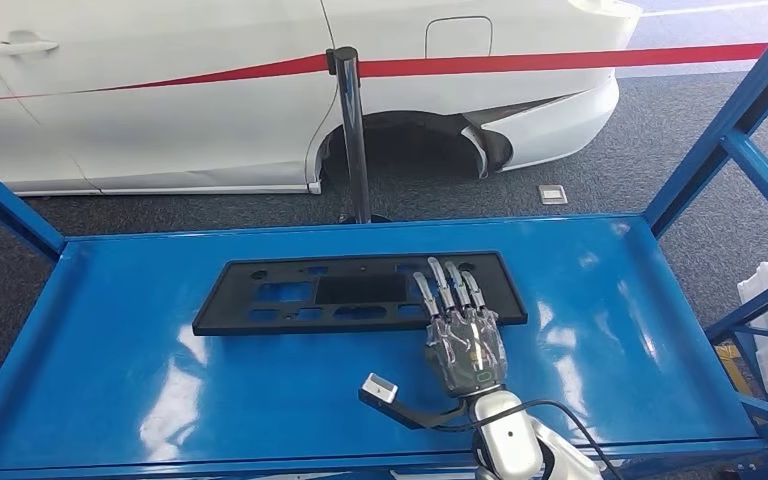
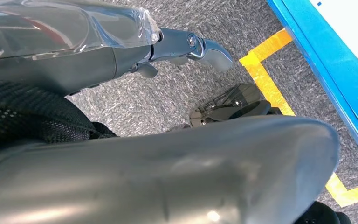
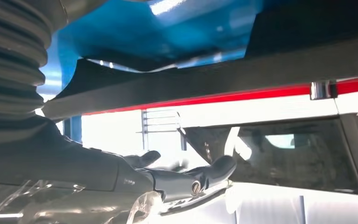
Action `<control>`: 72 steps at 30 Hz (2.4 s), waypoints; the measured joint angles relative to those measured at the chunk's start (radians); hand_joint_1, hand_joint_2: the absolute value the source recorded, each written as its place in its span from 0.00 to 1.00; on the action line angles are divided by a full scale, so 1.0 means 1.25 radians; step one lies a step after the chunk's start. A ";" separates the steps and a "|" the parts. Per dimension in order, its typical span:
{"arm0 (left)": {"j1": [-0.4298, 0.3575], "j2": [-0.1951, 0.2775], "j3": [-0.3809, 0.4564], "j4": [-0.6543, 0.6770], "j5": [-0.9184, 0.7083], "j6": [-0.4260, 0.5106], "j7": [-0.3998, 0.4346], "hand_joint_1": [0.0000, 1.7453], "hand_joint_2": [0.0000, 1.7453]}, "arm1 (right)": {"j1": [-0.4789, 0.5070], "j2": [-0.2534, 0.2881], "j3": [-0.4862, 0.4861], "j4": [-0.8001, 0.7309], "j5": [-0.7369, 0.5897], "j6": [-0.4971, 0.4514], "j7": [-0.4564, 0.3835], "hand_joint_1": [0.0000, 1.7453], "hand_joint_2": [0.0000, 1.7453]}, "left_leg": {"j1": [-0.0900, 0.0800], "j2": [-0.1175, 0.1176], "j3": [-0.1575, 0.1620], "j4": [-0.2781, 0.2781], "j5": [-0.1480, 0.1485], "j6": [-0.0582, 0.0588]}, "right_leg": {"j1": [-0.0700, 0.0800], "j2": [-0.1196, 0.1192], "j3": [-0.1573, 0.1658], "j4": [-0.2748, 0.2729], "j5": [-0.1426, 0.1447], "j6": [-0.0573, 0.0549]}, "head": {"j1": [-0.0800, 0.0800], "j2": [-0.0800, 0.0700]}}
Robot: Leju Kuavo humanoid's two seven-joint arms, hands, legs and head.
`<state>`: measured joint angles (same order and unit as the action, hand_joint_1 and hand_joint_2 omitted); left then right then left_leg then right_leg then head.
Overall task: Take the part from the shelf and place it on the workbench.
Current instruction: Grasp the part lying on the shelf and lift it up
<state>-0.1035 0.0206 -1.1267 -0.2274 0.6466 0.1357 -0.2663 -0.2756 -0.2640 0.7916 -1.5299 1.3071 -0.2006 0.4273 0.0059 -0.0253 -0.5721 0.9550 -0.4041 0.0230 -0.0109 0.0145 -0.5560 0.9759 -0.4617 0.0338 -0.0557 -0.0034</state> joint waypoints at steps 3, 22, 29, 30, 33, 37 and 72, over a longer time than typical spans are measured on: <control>0.000 0.000 0.000 0.000 0.000 0.000 0.000 0.00 0.00 | 0.001 0.000 0.000 0.000 0.005 -0.036 -0.002 0.00 1.00 | 0.000 0.000 0.000 0.000 0.000 0.000 | 0.000 0.000 0.000 0.000 0.000 0.000 | 0.000 0.000; 0.000 0.000 0.000 0.000 -0.008 0.000 0.000 0.00 0.00 | 0.004 0.000 -0.001 0.001 0.019 -0.094 -0.004 0.00 1.00 | 0.000 0.000 0.000 0.000 0.000 0.000 | 0.000 0.000 0.000 0.000 0.000 0.000 | 0.000 0.000; -0.001 0.000 0.000 0.000 -0.016 0.000 0.001 0.00 0.00 | -0.002 0.003 -0.001 0.015 0.009 -0.088 -0.004 0.00 1.00 | 0.000 0.000 0.000 0.000 0.000 0.000 | 0.000 0.000 0.000 0.000 0.000 0.000 | 0.000 0.000; -0.001 0.000 0.000 0.000 -0.016 0.000 0.002 0.00 0.00 | -0.004 0.003 -0.001 0.020 0.007 -0.088 -0.004 0.00 1.00 | 0.000 0.000 0.000 0.000 0.000 0.000 | 0.000 0.000 0.000 0.000 0.000 0.000 | 0.000 0.000; -0.001 0.000 -0.001 0.000 -0.016 0.000 0.003 0.00 0.00 | -0.006 0.003 -0.002 0.029 0.002 -0.088 -0.003 0.00 1.00 | 0.000 0.000 0.000 0.000 0.000 0.000 | 0.000 0.000 0.000 0.000 0.000 0.000 | 0.000 0.000; -0.002 0.000 -0.001 0.000 -0.016 0.000 0.003 0.00 0.00 | -0.008 0.003 -0.002 0.037 0.001 -0.088 -0.003 0.00 1.00 | 0.000 0.000 0.000 0.000 0.000 0.000 | 0.000 0.000 0.000 0.000 0.000 0.000 | 0.000 0.000; -0.016 0.000 -0.030 0.000 -0.050 -0.019 0.013 0.00 0.00 | -0.129 0.032 -0.032 0.293 -0.091 -0.158 0.025 0.67 1.00 | 0.000 0.000 0.011 0.000 -0.001 0.000 | 0.000 0.000 0.011 0.000 0.000 0.000 | 0.000 0.000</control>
<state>-0.1236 0.0201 -1.1644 -0.2274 0.5843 0.1117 -0.2506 -0.4372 -0.2236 0.7516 -1.1643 1.1932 -0.3983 0.4582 0.0058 -0.0253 -0.5579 0.9549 -0.4054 0.0224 -0.0108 0.0147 -0.5428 0.9753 -0.4618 0.0336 -0.0557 -0.0034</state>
